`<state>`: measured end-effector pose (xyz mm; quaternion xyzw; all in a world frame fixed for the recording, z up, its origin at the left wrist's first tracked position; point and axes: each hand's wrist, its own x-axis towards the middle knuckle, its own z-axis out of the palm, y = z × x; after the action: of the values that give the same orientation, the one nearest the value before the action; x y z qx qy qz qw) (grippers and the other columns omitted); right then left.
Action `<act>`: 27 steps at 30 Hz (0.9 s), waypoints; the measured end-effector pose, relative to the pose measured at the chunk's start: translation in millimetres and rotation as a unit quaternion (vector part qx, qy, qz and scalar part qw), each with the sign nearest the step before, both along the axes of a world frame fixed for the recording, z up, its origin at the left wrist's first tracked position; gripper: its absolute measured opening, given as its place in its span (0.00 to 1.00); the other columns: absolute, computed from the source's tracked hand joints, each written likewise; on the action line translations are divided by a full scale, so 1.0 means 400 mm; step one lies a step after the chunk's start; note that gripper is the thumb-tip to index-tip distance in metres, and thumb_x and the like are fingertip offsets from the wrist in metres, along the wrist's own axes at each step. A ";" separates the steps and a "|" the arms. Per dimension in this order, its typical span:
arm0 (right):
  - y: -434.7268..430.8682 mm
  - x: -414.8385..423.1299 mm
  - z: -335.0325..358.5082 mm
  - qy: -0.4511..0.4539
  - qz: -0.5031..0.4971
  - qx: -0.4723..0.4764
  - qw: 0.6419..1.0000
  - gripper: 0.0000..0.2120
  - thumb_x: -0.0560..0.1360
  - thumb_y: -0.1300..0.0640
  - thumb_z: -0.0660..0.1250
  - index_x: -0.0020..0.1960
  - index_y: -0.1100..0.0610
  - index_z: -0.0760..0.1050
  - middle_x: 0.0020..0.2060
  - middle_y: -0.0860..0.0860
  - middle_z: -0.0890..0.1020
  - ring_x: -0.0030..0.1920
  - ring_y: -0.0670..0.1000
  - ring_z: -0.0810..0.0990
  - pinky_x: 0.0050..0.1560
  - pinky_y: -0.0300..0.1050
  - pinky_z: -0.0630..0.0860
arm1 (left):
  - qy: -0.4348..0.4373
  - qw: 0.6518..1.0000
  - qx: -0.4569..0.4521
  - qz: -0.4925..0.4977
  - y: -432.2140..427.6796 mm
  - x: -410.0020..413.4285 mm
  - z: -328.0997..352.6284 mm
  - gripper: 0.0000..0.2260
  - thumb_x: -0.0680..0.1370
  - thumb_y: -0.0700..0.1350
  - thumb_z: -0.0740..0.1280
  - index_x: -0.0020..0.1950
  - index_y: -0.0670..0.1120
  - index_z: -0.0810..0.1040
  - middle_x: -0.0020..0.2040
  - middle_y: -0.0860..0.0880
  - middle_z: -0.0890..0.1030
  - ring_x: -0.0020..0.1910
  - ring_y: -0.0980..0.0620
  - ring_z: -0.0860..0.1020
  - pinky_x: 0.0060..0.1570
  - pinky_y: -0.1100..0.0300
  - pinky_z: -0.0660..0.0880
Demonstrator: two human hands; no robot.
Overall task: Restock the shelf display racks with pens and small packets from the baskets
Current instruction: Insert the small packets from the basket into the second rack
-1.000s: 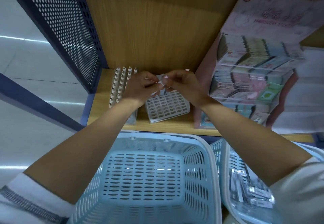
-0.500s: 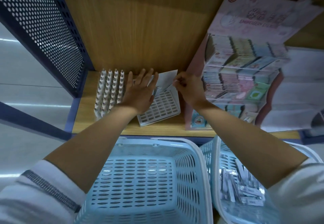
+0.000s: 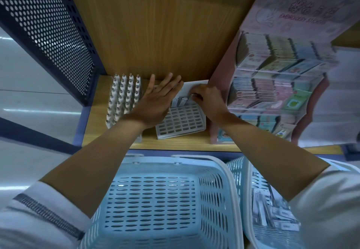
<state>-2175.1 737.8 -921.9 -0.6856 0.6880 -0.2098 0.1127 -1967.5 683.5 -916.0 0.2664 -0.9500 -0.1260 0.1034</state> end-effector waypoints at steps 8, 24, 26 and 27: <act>-0.011 0.006 -0.004 -0.012 -0.016 -0.006 1.000 0.05 0.72 0.67 0.67 0.44 0.63 0.82 0.42 0.56 0.83 0.43 0.54 0.80 0.47 0.49 0.76 | -0.017 0.999 -0.015 0.026 0.011 0.005 0.000 0.30 0.79 0.40 0.54 0.80 0.44 0.46 0.80 0.49 0.45 0.78 0.50 0.39 0.72 0.46 0.29; 0.010 0.011 -0.017 -0.005 -0.021 0.017 1.000 0.07 0.72 0.67 0.68 0.48 0.62 0.82 0.47 0.56 0.83 0.49 0.53 0.80 0.51 0.40 0.72 | 0.019 0.994 0.082 0.074 0.026 0.018 -0.001 0.32 0.80 0.34 0.56 0.79 0.46 0.44 0.80 0.51 0.42 0.77 0.51 0.36 0.75 0.54 0.37; 0.005 0.022 -0.021 -0.019 -0.038 0.011 0.999 0.05 0.72 0.66 0.68 0.46 0.60 0.82 0.45 0.54 0.83 0.47 0.52 0.81 0.51 0.44 0.76 | 0.017 0.994 0.081 0.076 0.027 0.019 -0.001 0.32 0.80 0.33 0.56 0.79 0.46 0.43 0.80 0.51 0.41 0.77 0.51 0.35 0.75 0.54 0.36; 0.003 0.029 -0.024 -0.033 -0.055 0.004 0.998 0.03 0.73 0.64 0.69 0.45 0.60 0.81 0.43 0.53 0.84 0.45 0.50 0.81 0.50 0.44 0.77 | 0.016 0.994 0.081 0.076 0.027 0.019 -0.002 0.32 0.80 0.33 0.56 0.79 0.46 0.43 0.80 0.51 0.41 0.77 0.52 0.35 0.75 0.54 0.36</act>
<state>-2163.6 738.8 -931.5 -0.6391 0.7212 -0.2355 0.1264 -1960.0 694.4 -916.8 0.3430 -0.9120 -0.1984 0.1058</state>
